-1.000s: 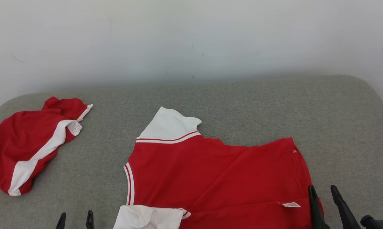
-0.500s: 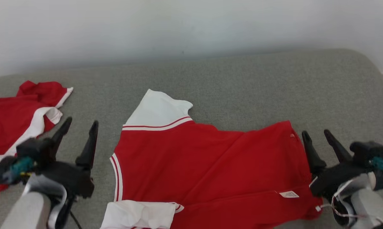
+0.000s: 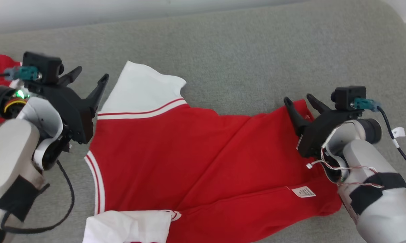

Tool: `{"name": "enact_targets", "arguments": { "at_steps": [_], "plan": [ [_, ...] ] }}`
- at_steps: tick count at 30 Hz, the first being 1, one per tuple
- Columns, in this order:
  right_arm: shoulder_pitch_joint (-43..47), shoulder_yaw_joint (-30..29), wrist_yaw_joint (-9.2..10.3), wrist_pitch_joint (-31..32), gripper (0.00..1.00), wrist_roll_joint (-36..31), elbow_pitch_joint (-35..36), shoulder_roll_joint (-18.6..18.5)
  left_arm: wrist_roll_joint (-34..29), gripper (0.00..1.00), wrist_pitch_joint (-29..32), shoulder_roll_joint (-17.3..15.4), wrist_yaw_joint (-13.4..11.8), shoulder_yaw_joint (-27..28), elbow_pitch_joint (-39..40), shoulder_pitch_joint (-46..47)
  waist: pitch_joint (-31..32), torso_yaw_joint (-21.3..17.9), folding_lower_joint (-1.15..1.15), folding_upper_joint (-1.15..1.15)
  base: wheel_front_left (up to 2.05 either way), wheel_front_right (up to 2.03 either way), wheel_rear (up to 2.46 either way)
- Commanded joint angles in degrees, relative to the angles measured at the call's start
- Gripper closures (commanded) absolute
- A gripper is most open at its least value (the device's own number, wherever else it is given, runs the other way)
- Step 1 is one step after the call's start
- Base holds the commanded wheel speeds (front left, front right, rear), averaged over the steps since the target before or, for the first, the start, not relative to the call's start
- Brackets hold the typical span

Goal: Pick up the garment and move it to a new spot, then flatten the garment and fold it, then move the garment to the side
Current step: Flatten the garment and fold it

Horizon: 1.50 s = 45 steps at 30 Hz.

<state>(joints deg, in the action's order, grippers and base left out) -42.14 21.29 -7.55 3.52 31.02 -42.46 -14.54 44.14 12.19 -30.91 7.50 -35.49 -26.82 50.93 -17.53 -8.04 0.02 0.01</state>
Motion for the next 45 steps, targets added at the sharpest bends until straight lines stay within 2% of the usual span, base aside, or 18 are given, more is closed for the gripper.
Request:
{"name": "enact_targets", "arguments": {
  "at_steps": [1,9,17,30,31,32,33,34,38,45],
  "plan": [
    [-1.52,0.92,0.14,0.10,0.00,0.88,-0.52,0.70,0.34,0.00,0.74,-0.67,-0.09,-2.33,-1.26,2.40,-3.38,-2.86,-0.02,-0.01,0.00,0.00,0.00],
    [-4.70,6.78,0.14,-0.20,0.00,3.87,-1.03,2.20,4.52,0.00,1.83,-1.38,-0.09,-10.53,-9.94,9.43,-5.61,-6.18,-0.02,-0.01,0.00,0.00,0.00],
    [-4.79,11.91,0.14,1.16,0.00,6.63,1.66,1.79,7.29,0.00,-0.44,-2.55,-0.09,-16.43,-15.24,12.79,-5.82,-8.62,-0.02,-0.01,0.00,0.00,0.00],
    [-8.31,14.37,0.14,2.39,0.00,7.96,0.13,2.88,11.61,0.00,-0.48,-1.00,-0.09,-22.36,-20.02,16.76,-7.66,-9.24,-0.02,-0.01,0.00,0.00,0.00],
    [-8.65,14.48,0.14,2.49,0.07,7.98,-0.42,3.04,11.69,0.00,-0.43,-1.04,-0.09,-23.13,-20.11,17.13,-7.74,-9.19,-0.02,-0.01,0.00,0.00,0.00],
    [-8.86,14.68,0.14,2.71,0.61,7.97,-0.95,3.23,11.82,0.55,-0.32,-1.02,-0.09,-23.93,-20.12,17.33,-7.78,-9.13,-0.02,-0.01,0.00,0.00,0.00],
    [-9.19,14.82,0.14,2.62,1.00,8.05,-1.46,3.45,12.15,0.93,-0.52,-1.06,-0.09,-24.50,-20.32,17.53,-7.78,-9.05,-0.02,-0.01,0.00,0.00,0.00],
    [-9.48,14.87,0.14,2.37,1.00,8.10,-2.03,3.53,12.19,1.00,-0.83,-1.09,-0.09,-25.15,-20.55,17.84,-7.73,-8.91,-0.02,-0.01,0.00,0.00,0.00],
    [-10.61,14.07,0.14,-1.01,1.00,8.07,-3.69,3.50,14.03,1.00,-3.86,-0.52,-0.09,-25.77,-21.08,18.53,-7.05,-7.85,-0.02,-0.01,0.00,0.00,0.00],
    [-8.93,13.90,0.14,-9.13,1.00,8.15,-5.46,0.96,16.98,1.00,-12.78,0.04,-0.09,-26.51,-17.66,18.80,-4.01,-4.22,-0.02,-0.01,0.00,0.00,0.00]
  ]
}}
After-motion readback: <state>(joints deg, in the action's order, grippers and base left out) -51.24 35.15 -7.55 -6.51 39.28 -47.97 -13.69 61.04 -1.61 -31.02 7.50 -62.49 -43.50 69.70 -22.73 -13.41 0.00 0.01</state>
